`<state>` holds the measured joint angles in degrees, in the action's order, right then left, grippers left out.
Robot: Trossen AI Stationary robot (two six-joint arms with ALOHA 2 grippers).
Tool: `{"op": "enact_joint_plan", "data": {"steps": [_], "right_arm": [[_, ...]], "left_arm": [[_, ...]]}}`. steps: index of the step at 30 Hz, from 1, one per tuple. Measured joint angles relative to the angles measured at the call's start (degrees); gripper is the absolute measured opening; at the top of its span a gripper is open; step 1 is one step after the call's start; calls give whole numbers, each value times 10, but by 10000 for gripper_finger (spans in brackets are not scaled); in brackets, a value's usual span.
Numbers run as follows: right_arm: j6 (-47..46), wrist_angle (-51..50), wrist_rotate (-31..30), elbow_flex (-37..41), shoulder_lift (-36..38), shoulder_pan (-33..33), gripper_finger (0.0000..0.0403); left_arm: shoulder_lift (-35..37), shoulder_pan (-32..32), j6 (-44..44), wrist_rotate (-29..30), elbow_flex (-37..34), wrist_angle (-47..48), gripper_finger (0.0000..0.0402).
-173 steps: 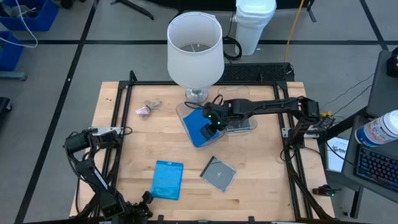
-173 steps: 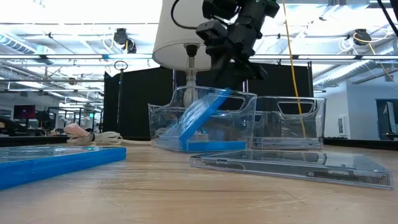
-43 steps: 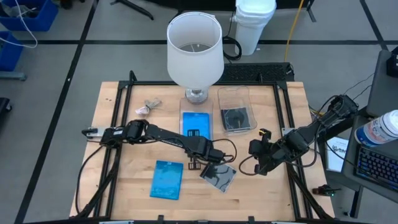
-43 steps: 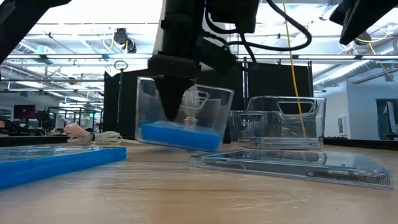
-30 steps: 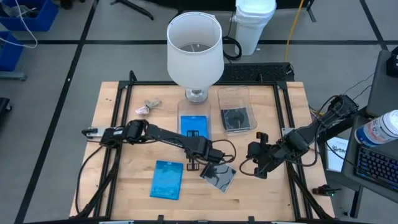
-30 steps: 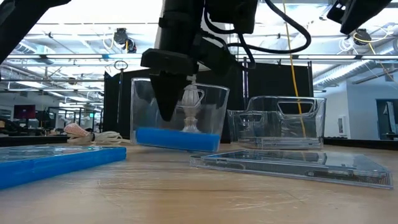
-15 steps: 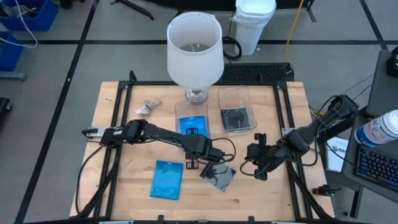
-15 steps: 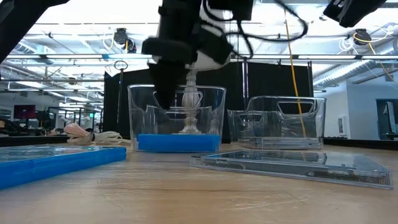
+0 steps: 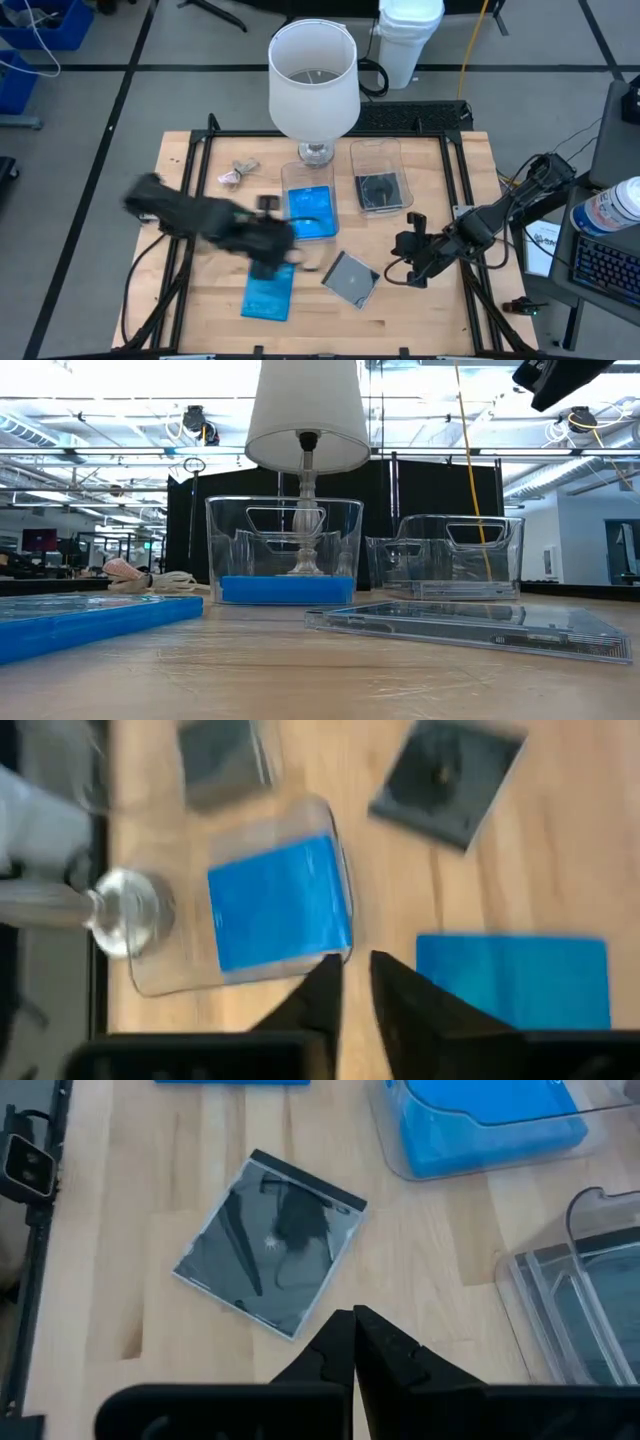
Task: Pick & place jewel cases by type
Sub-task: Adjust the right transparent bin
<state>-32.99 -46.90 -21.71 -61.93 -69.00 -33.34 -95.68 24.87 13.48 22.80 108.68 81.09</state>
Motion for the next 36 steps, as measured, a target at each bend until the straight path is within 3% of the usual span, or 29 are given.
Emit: {"op": "enact_joint_plan", "data": {"steps": [4, 8, 12, 14, 19, 23, 27, 32, 36], "right_arm": [[38, 21, -39, 8, -8, 0, 0], [69, 56, -9, 24, -9, 23, 0], [70, 37, 61, 9, -13, 103, 0], [92, 7, 81, -7, -16, 153, 0], [181, -74, 209, -42, -19, 278, 0], [232, -91, 258, -57, -41, 333, 9], [278, -107, 262, -83, -87, 350, 62], [339, -125, 179, -104, -154, 352, 153], [363, -145, 173, -104, -187, 353, 197]], "left_arm": [[216, 46, -14, 46, -286, -246, 8], [404, 63, -68, -18, -611, -580, 9], [492, 62, -134, -22, -840, -885, 6], [504, 59, -161, -6, -911, -974, 6], [499, 49, -192, 6, -1010, -1166, 9], [489, 39, -197, 8, -1035, -1218, 18], [488, 37, -218, 8, -1036, -1181, 20], [488, 36, -227, 6, -1036, -1167, 21], [488, 36, -221, 2, -1036, -1154, 21]]}}
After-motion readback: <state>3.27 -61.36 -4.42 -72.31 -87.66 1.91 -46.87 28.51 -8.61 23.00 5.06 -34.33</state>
